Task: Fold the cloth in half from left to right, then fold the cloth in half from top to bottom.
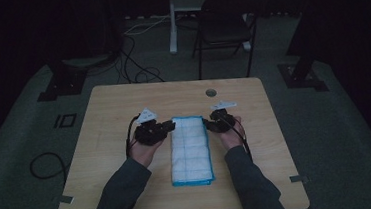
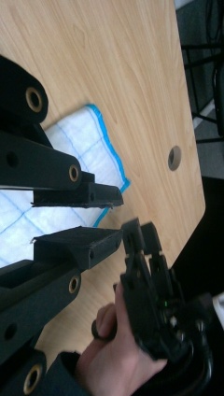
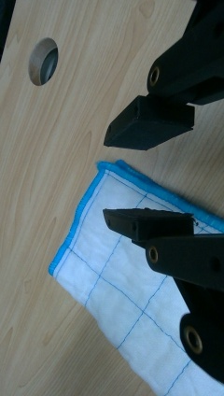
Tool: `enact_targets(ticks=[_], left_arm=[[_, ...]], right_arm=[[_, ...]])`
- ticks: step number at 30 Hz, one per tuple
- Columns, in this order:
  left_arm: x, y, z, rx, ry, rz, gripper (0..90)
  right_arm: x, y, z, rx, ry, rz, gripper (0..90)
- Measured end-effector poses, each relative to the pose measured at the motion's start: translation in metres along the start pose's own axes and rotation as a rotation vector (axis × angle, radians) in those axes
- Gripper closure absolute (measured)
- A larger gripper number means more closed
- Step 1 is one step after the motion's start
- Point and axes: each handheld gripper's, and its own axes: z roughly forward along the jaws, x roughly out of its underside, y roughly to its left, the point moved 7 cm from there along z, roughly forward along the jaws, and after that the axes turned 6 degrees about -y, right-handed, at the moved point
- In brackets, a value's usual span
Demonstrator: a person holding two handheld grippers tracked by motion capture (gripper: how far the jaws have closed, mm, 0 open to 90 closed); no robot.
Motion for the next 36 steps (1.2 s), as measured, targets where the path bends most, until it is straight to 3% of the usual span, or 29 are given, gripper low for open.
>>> enact_targets(ticks=[15, 24, 36], left_arm=[[0.001, 0.024, 0.007, -0.048, 0.004, -0.025, 71.5], [0.002, 0.038, 0.014, -0.083, 0.013, -0.037, 68.7], [0.003, 0.049, 0.029, -0.111, 0.016, -0.039, 66.1]], right_arm=[[-0.008, -0.004, -0.009, 0.009, -0.018, -0.006, 57.1], [-0.013, -0.01, -0.004, 0.024, -0.009, -0.011, 57.2], [-0.013, -0.004, 0.006, 0.007, -0.01, 0.01, 57.1]])
